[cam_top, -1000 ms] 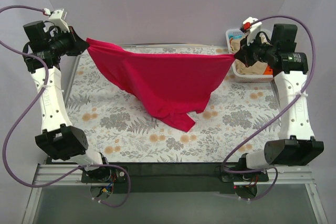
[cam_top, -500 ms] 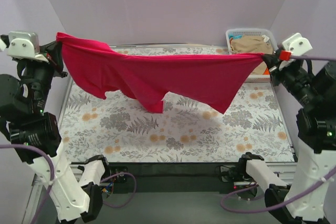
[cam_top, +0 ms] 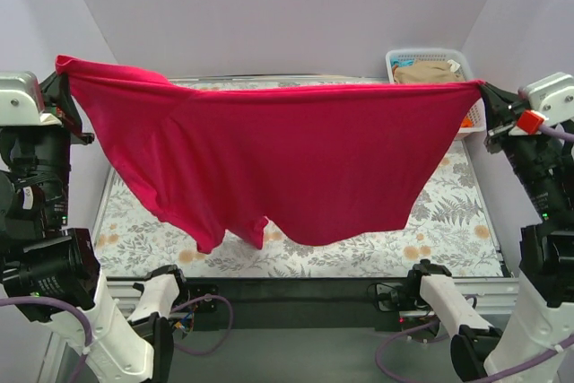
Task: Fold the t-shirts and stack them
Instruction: Flatten the tshirt out
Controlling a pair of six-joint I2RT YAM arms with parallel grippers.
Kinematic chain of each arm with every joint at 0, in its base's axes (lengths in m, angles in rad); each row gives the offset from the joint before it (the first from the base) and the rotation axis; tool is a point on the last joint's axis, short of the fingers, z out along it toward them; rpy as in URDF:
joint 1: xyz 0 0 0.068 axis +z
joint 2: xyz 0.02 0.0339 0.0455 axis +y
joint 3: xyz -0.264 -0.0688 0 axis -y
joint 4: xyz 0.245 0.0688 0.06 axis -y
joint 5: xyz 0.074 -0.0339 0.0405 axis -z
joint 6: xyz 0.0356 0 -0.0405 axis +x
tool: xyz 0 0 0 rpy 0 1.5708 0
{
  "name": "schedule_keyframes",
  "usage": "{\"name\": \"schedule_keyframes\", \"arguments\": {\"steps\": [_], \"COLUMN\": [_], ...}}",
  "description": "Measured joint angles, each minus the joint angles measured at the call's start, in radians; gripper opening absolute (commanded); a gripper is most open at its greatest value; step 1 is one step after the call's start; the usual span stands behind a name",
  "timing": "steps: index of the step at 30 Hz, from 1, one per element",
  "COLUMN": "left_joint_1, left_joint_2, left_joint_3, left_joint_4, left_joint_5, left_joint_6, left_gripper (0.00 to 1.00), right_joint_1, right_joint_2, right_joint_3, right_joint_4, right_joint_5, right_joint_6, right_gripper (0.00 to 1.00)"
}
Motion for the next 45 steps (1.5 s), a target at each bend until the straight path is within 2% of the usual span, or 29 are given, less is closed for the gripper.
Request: {"name": "schedule_keyframes", "arguments": {"steps": [3, 9, 14, 20, 25, 32, 39, 45], "left_joint_1": [0.0, -0.001, -0.001, -0.001, -0.002, -0.054, -0.111, -0.114], "left_joint_2": [0.003, 0.019, 0.069, 0.083, 0.007, -0.132, -0.161, -0.168], "left_joint_3": [0.004, -0.106, -0.171, -0.197, -0.208, -0.096, 0.091, 0.048], "left_joint_4": [0.015, 0.056, 0.099, 0.113, 0.115, 0.09, 0.082, 0.056], "left_joint_5": [0.001, 0.103, 0.155, 0.229, 0.291, 0.291, 0.204, 0.184], "left_joint_6": [0.005, 0.002, -0.018, -0.06, -0.076, -0.09, -0.075, -0.056], "left_gripper": [0.0, 0.0, 0.0, 0.0, 0.0, 0.0, 0.0, 0.0], "right_joint_1": [0.0, 0.0, 0.0, 0.0, -0.001, -0.001, -0.002, -0.002], "right_joint_2": [0.05, 0.211, 0.257, 0.19, 0.057, -0.137, -0.159, -0.141], "right_joint_3": [0.003, 0.027, -0.025, -0.071, -0.096, -0.074, 0.039, 0.006], "right_joint_4": [0.061, 0.142, 0.159, 0.155, 0.146, 0.141, 0.143, 0.189], "right_joint_5": [-0.008, -0.035, -0.074, -0.103, -0.107, -0.068, 0.005, 0.007], "right_joint_6": [0.01, 0.038, 0.06, 0.08, 0.089, 0.089, 0.073, 0.054], "right_gripper": [0.01, 0.01, 0.01, 0.01, 0.01, 0.01, 0.01, 0.01]}}
